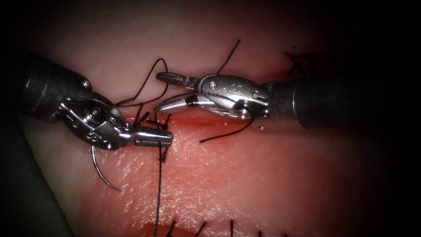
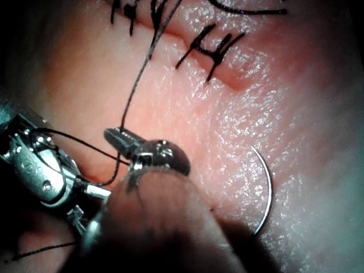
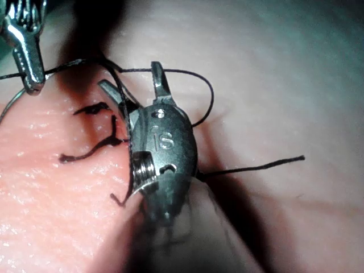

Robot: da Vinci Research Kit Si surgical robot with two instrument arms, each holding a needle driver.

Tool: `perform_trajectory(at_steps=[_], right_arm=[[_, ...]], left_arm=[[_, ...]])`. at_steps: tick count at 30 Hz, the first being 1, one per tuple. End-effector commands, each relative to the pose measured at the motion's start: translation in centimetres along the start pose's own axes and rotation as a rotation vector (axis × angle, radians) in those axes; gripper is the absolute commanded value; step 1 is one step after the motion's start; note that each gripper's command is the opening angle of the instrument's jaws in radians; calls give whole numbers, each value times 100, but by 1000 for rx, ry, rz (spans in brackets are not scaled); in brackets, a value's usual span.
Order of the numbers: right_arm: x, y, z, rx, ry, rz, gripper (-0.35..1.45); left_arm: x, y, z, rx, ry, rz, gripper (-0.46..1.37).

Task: Wound Closure
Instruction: Wrap the suture twice counter-clockwise around the right gripper

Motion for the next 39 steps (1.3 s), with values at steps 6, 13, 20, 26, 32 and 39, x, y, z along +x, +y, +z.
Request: perform_trajectory(at_steps=[6,13,20,26,32,39], right_arm=[[0,0,-1,-1,0,-6,60],[-3,0,-4,10,-7,-16,4],[-12,-2,-8,53,-55,-44,-35],[-14,-7,-8,131,-82,-51,-35],[-11,-16,-10,194,-77,-66,-35],[-10,-26,-20,240,-87,-78,-35]], left_arm=[[0,0,-2,-17,2,1,-35],[0,-2,-7,-19,9,-36,-35],[0,-3,-9,-40,12,-53,-35],[-2,-3,-8,-52,13,-89,-35],[-7,-9,-8,-84,23,-222,-35],[-17,-20,-15,-93,52,-373,-35]])
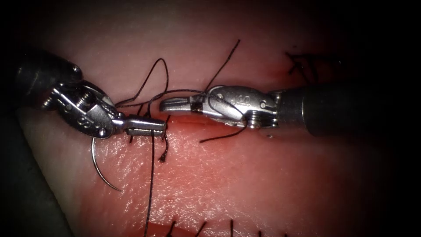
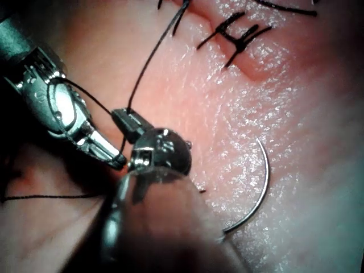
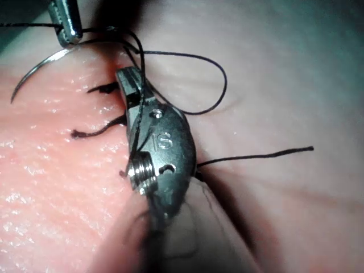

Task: Wound Closure
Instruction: Wrap the suture twice counter-clockwise around the right gripper

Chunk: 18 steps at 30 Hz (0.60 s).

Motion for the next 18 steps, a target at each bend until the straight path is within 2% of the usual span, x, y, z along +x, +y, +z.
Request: perform_trajectory(at_steps=[1,10,18], right_arm=[[0,-1,-1,9,-1,-1,-35],[5,-9,-7,91,35,-16,-35],[8,-14,-7,141,125,-30,-35]], left_arm=[[-2,0,-2,-4,2,-14,-35],[-27,-3,-6,-38,24,-54,-35],[-43,2,5,-72,36,-55,-35]])
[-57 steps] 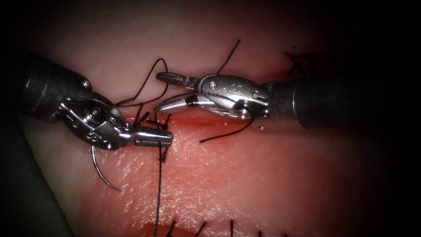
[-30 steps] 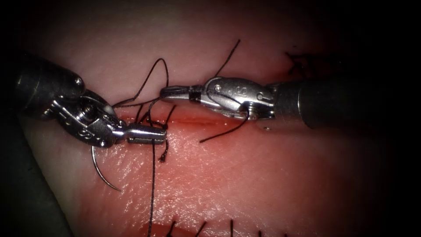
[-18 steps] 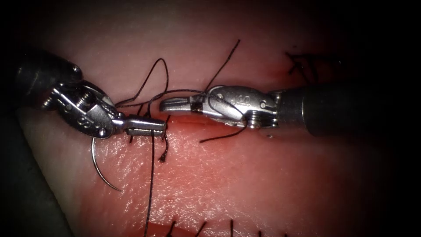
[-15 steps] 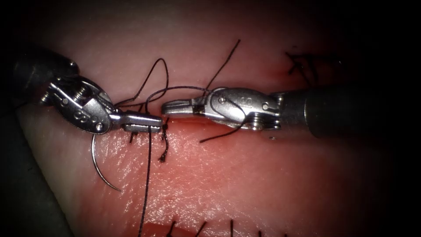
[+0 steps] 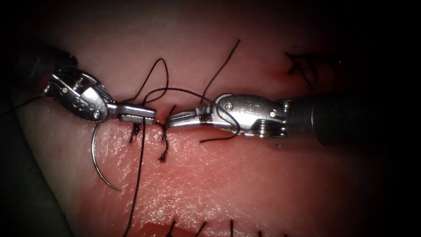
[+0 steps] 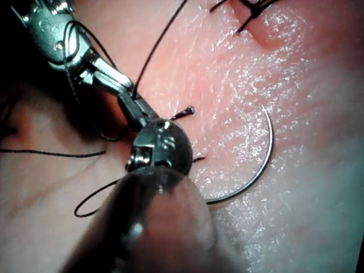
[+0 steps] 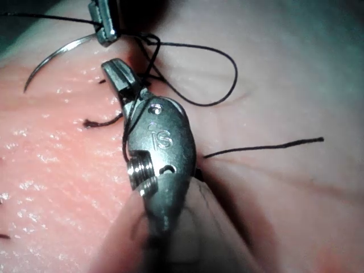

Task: Wound Closure
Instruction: Wrap the suture twice counter-clockwise around the right gripper

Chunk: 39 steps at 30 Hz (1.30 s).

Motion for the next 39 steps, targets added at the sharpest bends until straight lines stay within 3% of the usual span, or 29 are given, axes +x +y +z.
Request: perform_trajectory(at_steps=[1,6,12,17,26,28,29,31,33,35,39], right_arm=[[-1,-1,0,6,19,-1,-35],[6,3,-2,7,143,1,-35],[12,4,-4,-3,204,9,-35],[21,12,-2,-39,305,33,-35],[27,31,11,-222,275,66,-35],[27,33,10,-242,269,67,-22],[26,34,10,-264,262,69,-6],[25,39,9,-343,238,79,60],[23,43,9,-417,215,84,107],[21,46,8,-475,197,83,120],[15,49,5,-540,133,65,124]], left_arm=[[-2,0,1,-11,2,2,-35],[-11,3,6,-24,-1,8,-35],[-16,8,10,-30,-3,9,-35],[-17,13,19,-40,-15,25,-35],[-10,26,42,-50,-35,55,-35],[-9,28,44,-52,-36,56,-35],[-8,29,45,-51,-37,57,-35],[-6,32,45,-50,-38,64,-35],[-4,33,45,-50,-38,65,-35],[0,35,44,-50,-38,65,-35],[10,37,44,-50,-39,75,-35]])
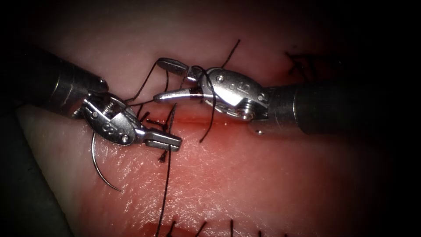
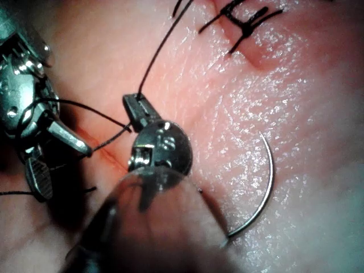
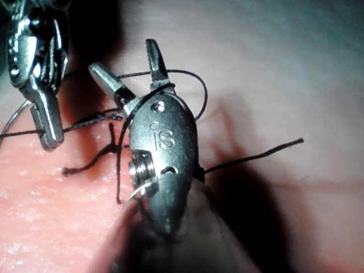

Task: Wound Closure
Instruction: Wrap the suture twice counter-clockwise around the right gripper

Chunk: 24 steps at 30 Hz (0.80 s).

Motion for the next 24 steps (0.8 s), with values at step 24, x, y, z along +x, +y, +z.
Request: perform_trajectory(at_steps=[24], right_arm=[[-55,-32,-9,268,-253,-91,103]], left_arm=[[31,-47,-7,-10,48,17,-35]])
